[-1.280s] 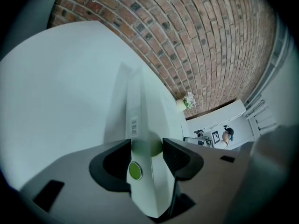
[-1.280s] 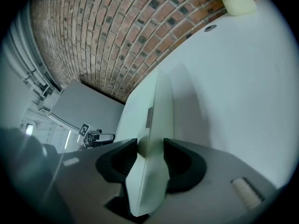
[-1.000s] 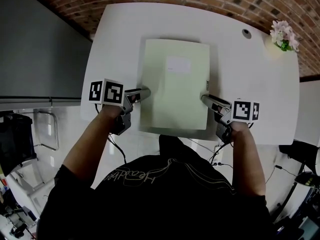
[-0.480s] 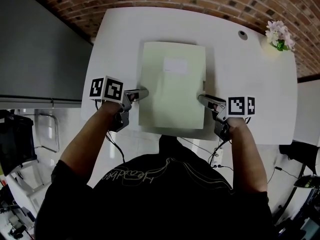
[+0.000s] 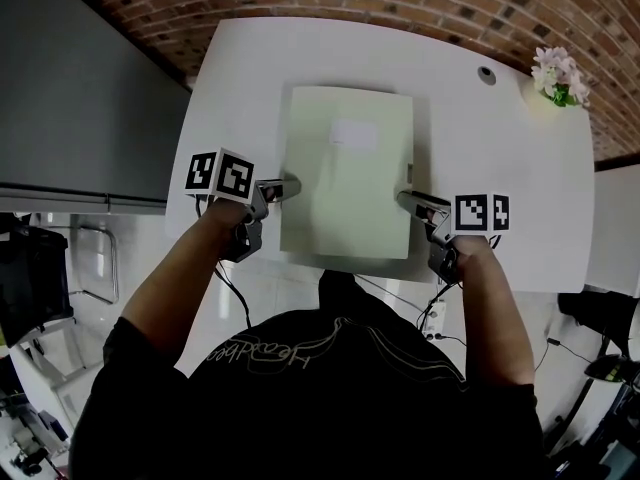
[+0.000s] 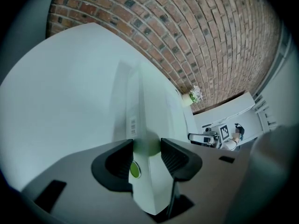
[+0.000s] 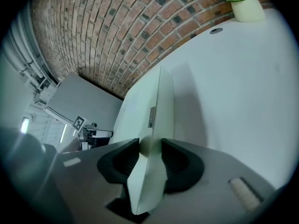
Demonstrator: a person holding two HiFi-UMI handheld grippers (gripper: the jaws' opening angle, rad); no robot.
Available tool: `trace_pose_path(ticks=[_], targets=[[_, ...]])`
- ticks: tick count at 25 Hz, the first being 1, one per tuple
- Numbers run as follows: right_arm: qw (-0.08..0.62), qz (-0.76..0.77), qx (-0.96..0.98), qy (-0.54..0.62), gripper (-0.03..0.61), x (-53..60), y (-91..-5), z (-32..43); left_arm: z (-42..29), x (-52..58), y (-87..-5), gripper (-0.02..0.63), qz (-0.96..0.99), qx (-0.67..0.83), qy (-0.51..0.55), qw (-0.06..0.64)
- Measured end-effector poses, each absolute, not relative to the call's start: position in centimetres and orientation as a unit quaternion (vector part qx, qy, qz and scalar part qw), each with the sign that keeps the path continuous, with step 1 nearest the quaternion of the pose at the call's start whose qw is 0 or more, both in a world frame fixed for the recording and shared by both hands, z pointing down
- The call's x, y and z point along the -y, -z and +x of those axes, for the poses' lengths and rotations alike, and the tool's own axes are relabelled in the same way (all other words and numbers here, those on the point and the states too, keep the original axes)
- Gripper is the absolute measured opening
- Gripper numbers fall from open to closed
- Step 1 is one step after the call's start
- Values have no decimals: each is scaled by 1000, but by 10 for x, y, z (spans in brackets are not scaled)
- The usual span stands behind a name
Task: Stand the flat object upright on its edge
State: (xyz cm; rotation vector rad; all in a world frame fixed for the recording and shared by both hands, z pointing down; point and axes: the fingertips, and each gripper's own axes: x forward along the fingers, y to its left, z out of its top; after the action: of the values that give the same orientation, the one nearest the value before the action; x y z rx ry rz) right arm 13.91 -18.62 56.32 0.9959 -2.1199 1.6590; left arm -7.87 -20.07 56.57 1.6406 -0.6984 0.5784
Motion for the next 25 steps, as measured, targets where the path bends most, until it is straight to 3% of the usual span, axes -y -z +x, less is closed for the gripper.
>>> trace_pose_path(ticks=[25], targets=[[120, 374, 771, -502, 155, 184, -519, 139, -79, 198, -523, 190, 748, 319, -234, 534]])
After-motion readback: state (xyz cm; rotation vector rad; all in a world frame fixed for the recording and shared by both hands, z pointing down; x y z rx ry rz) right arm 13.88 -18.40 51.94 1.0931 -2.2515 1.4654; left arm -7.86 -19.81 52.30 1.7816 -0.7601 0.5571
